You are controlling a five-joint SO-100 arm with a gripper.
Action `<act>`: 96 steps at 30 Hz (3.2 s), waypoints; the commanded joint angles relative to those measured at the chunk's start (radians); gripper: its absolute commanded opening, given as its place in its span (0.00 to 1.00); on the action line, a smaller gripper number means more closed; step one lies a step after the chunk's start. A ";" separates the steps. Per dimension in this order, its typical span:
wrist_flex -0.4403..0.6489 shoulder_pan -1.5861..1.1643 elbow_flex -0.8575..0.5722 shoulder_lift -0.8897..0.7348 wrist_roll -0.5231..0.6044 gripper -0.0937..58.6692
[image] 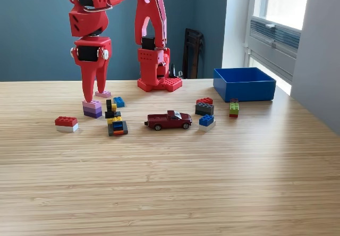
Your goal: Grasp a lego block and put it in the bin.
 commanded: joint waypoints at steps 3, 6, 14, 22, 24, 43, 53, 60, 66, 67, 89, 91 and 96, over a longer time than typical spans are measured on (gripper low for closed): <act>-0.017 -0.069 -0.040 0.067 0.032 0.51; -0.049 -0.081 -0.038 0.066 0.040 0.52; -0.083 -0.067 -0.117 0.064 0.038 0.54; -0.143 -0.008 -0.120 0.060 0.046 0.53; -0.149 0.012 -0.126 0.060 0.044 0.53; -0.161 0.038 -0.149 -0.066 0.063 0.53; -0.170 0.006 -0.140 -0.067 0.074 0.55; -0.193 -0.014 -0.147 -0.071 0.092 0.55; -0.206 -0.009 -0.146 -0.072 0.092 0.54; -0.206 -0.008 -0.147 -0.074 0.092 0.54; -0.167 0.008 -0.264 -0.275 0.117 0.54; -0.170 0.008 -0.258 -0.275 0.117 0.54; -0.189 0.018 -0.264 -0.278 0.112 0.55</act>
